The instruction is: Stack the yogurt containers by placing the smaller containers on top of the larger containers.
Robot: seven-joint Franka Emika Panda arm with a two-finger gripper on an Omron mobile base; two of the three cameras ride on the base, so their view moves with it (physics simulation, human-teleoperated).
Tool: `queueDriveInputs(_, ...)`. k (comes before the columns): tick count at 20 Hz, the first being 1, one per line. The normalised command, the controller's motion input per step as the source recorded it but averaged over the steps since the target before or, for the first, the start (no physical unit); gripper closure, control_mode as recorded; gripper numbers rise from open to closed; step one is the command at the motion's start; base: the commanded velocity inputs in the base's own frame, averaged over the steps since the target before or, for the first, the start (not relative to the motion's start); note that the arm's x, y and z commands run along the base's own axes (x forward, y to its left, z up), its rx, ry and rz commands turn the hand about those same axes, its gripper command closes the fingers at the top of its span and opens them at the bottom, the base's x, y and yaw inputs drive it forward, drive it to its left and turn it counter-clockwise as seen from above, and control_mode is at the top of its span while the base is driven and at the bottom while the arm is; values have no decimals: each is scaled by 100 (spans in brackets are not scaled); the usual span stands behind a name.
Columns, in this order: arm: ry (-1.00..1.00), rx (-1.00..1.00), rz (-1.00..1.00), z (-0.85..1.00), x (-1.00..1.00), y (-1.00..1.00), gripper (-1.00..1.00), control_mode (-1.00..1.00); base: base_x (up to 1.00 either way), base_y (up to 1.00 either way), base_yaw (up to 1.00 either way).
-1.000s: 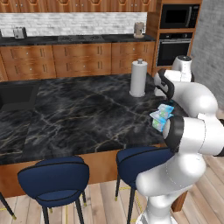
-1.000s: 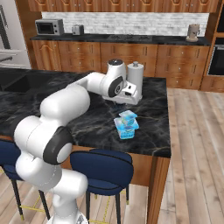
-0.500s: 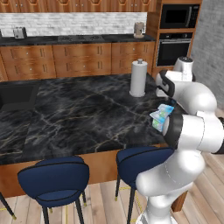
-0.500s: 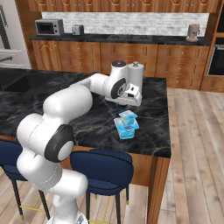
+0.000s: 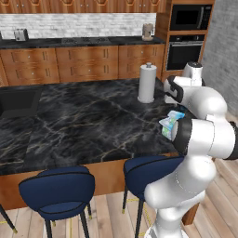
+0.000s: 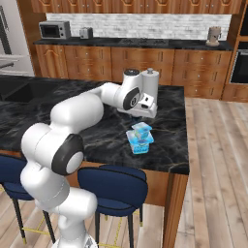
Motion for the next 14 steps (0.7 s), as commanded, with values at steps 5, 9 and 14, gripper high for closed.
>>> queueDriveInputs(5, 0, 0, 0, -2, 2, -2, 100, -100, 0, 0, 0)
queueDriveInputs(9, 0, 0, -1, -9, 0, -1, 100, -100, 0, 0, 0)
queueDriveInputs(14, 0, 0, 0, -7, 4, 0, 100, -100, 0, 0, 0)
